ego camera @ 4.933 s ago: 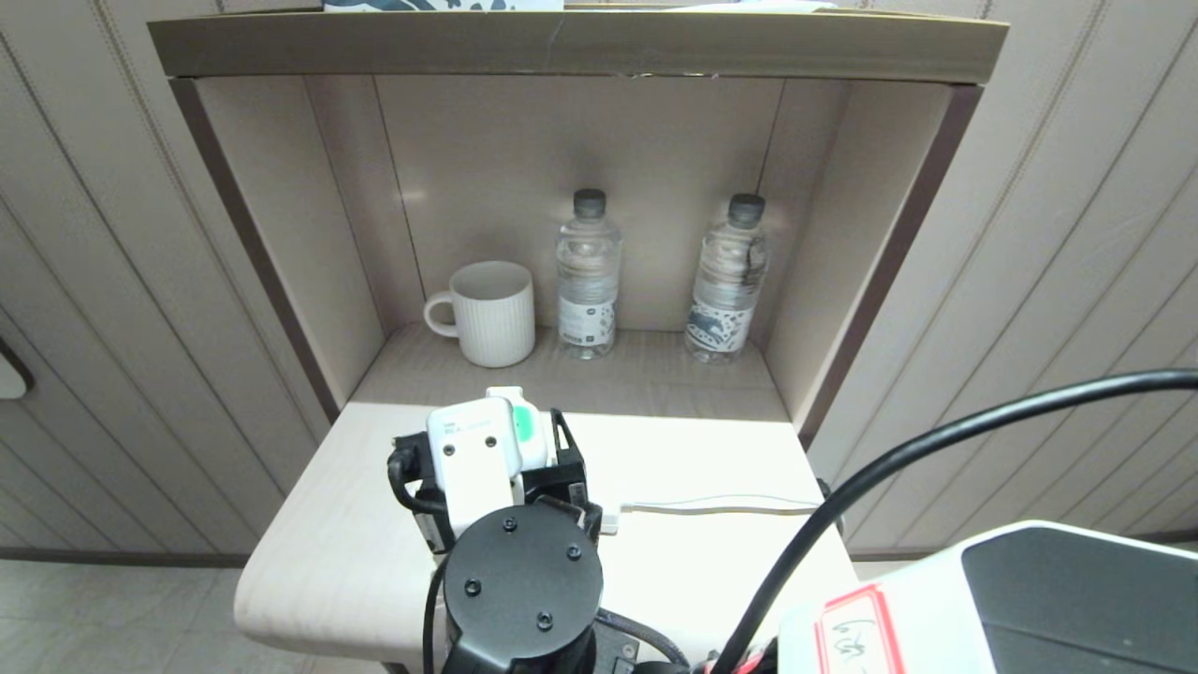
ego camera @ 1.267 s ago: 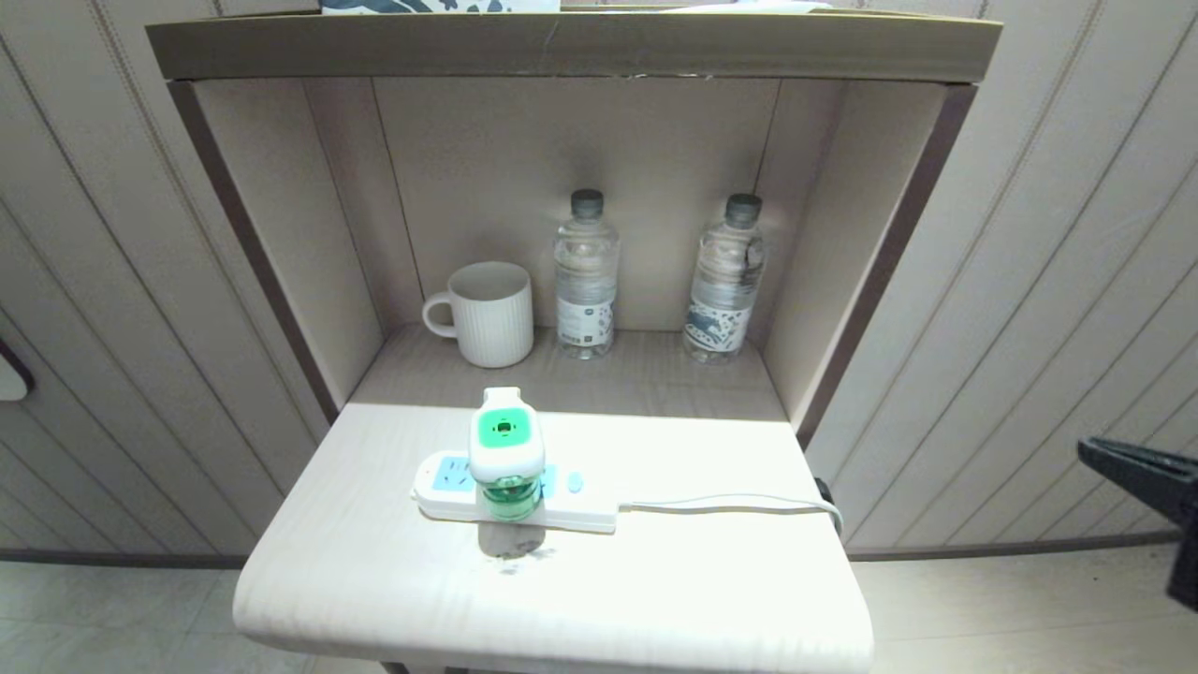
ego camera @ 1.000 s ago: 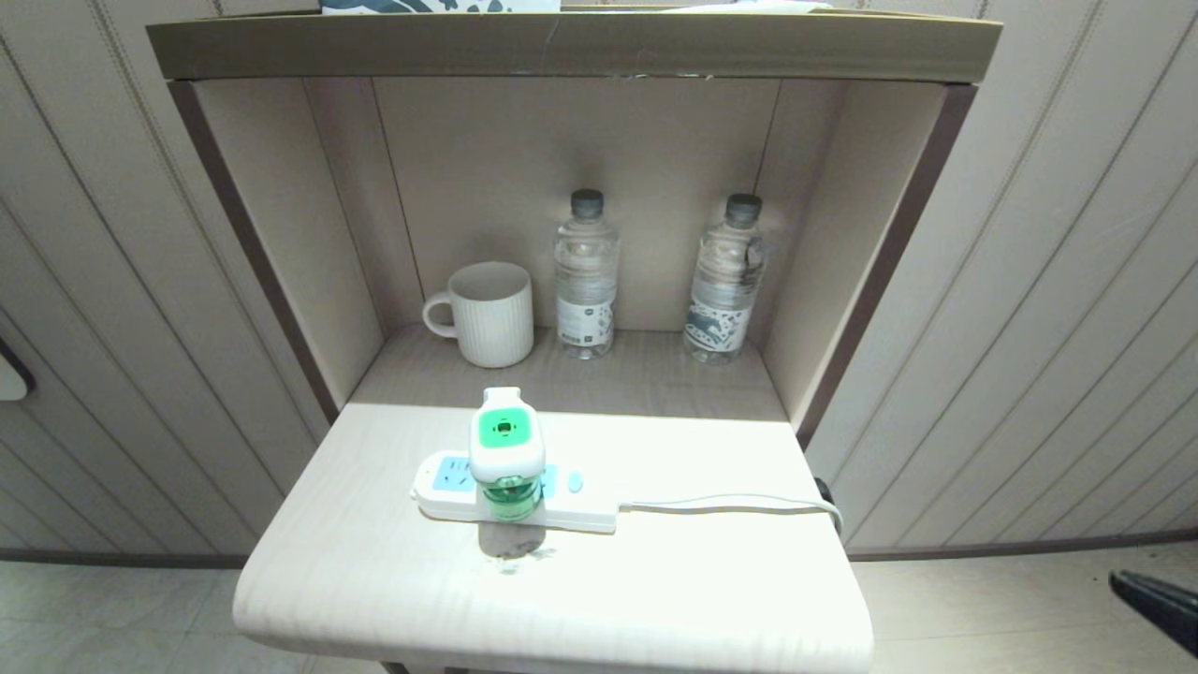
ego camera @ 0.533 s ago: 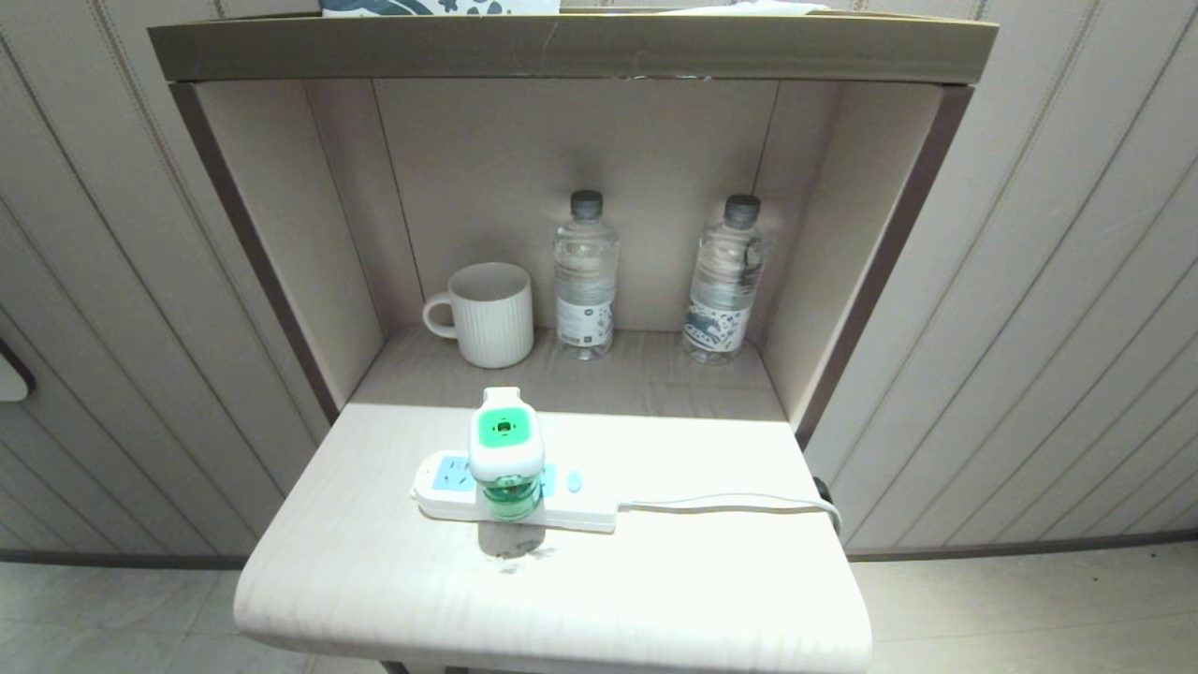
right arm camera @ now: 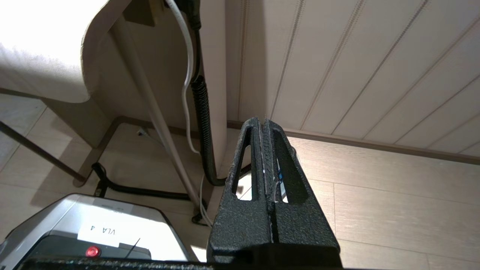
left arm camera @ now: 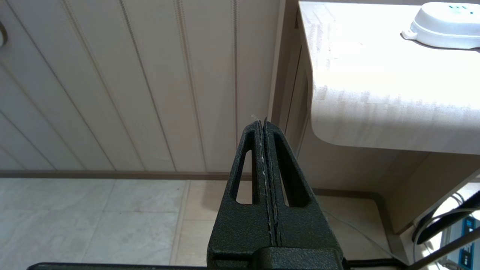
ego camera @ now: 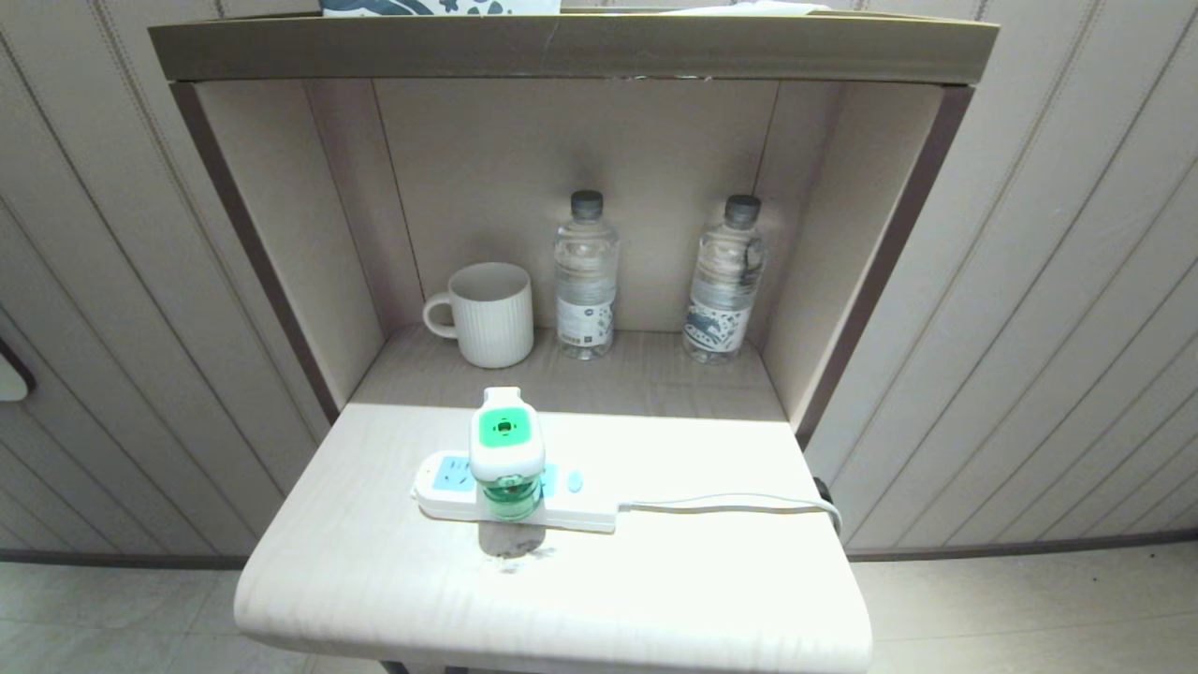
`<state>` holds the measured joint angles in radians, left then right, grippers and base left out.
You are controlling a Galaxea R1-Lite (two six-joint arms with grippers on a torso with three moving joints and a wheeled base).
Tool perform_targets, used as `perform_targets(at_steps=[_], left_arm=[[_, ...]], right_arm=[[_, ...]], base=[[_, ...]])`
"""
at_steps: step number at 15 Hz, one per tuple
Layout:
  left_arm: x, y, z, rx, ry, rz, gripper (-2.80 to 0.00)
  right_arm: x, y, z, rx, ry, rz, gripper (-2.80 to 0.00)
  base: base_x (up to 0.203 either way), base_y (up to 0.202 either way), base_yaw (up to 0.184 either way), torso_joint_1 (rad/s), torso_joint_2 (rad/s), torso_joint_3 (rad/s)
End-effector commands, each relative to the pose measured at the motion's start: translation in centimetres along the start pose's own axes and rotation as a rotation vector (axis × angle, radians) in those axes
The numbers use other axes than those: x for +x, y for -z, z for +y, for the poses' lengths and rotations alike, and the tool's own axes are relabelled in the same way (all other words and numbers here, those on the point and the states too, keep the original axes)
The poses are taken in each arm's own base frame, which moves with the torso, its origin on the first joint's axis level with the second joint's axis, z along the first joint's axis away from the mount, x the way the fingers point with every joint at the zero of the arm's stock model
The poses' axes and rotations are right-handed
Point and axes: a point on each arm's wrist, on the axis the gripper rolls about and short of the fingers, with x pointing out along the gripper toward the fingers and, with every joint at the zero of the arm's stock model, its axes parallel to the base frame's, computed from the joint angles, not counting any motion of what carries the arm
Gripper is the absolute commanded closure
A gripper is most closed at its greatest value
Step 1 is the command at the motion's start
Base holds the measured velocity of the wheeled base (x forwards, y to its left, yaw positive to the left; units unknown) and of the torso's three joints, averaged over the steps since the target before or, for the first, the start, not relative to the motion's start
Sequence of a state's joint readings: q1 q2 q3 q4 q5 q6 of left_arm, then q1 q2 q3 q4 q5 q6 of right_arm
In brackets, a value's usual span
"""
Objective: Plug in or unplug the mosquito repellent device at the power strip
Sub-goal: Pick up the mosquito repellent liquid
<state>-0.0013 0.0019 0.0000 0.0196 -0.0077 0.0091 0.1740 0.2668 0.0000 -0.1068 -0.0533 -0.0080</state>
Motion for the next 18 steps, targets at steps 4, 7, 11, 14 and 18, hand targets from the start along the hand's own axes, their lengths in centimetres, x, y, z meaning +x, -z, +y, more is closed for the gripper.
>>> perform_targets(at_steps=[4,7,11,14,18], left_arm=[[0.0,0.0,0.0,0.000,0.000,0.000,0.00],[0.0,0.0,0.0,0.000,-0.001,0.000,0.00],[0.0,0.0,0.0,0.000,0.000,0.000,0.00],[0.0,0.0,0.0,0.000,0.000,0.000,0.00],[0.0,0.0,0.0,0.000,0.000,0.000,0.00]], right_arm=[[0.0,0.0,0.0,0.000,-0.023,-0.001,0.00],[0.0,0.0,0.0,0.008,0.011,0.003,0.00],[-0.7,0.5,0.2,0.006,0.107,-0.036,0.00],[-2.0,1.7,0.4,-0.019,0.119,-0.152,0.00],[-2.0,1.9,0.4,0.042,0.128,-0.138,0.00]], base=[[0.000,0.000,0.000,0.000,0.00,0.000],[0.000,0.000,0.000,0.000,0.00,0.000],[0.000,0.000,0.000,0.000,0.00,0.000],[0.000,0.000,0.000,0.000,0.00,0.000],[0.000,0.000,0.000,0.000,0.00,0.000]])
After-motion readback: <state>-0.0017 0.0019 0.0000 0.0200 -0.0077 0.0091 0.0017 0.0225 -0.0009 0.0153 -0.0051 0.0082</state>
